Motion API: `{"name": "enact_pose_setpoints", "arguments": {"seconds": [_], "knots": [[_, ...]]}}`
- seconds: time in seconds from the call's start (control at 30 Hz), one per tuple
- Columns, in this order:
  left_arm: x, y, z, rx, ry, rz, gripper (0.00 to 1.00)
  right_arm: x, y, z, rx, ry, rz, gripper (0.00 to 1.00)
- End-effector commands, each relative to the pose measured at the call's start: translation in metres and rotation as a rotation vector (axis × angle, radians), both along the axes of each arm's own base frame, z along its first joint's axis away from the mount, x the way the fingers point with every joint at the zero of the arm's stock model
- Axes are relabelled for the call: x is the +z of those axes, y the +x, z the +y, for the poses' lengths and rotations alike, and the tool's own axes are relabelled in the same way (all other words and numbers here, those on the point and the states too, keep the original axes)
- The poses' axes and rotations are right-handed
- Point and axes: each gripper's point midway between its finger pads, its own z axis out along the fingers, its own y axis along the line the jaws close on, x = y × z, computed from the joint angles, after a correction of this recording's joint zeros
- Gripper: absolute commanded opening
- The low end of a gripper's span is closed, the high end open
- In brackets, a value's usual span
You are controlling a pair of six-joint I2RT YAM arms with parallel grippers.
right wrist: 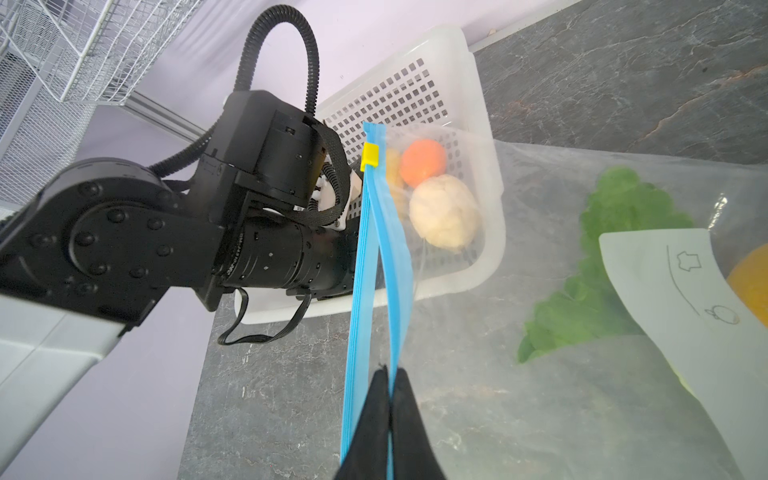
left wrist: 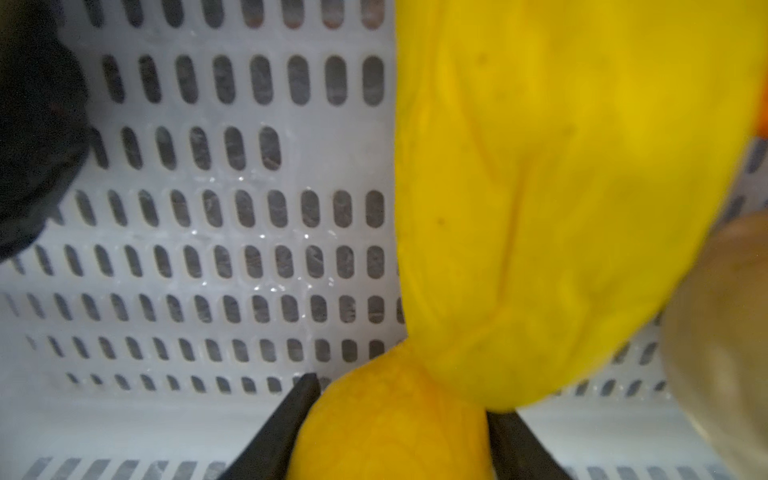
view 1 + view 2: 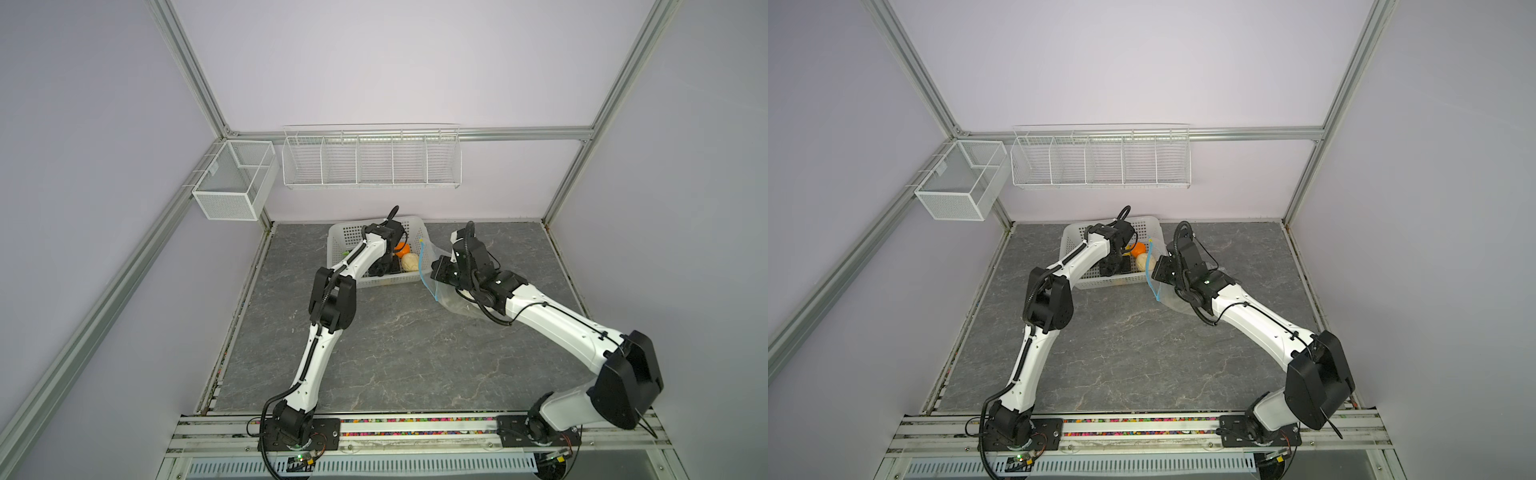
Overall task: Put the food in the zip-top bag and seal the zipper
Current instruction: 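Lower the left gripper onto the yellow pear in the basket and close, then lift the yellow pear with the left gripper toward the bag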
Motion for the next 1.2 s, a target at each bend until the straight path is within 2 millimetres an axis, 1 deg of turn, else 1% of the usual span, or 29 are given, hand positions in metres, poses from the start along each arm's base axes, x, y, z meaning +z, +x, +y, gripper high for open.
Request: {"name": "enact_pose_setpoints", "arguments": {"seconds": [0.0, 0.43, 0.73, 0.87, 1.07, 1.17], "knots": [[0.021, -0.009, 0.008, -0.003, 0.022, -0.003, 0.56, 0.005, 0.0, 0.004, 0.003, 0.016, -0.01, 0.06], [0.033, -0.006, 0.007, -0.003, 0.006, -0.029, 0.53, 0.007, -0.002, 0.003, 0.007, 0.009, -0.011, 0.06], [0.049, -0.006, 0.008, 0.0, -0.005, -0.057, 0.52, 0.009, -0.002, 0.003, 0.006, 0.005, -0.015, 0.06], [0.062, -0.011, 0.01, 0.012, -0.023, -0.077, 0.5, 0.01, -0.002, 0.002, 0.003, 0.002, -0.018, 0.06], [0.096, -0.022, 0.011, 0.032, -0.098, -0.149, 0.49, 0.011, -0.002, 0.0, -0.001, -0.001, -0.023, 0.06], [0.112, -0.028, 0.006, 0.03, -0.161, -0.179, 0.46, 0.008, -0.002, 0.0, -0.005, 0.002, -0.022, 0.06]]}}
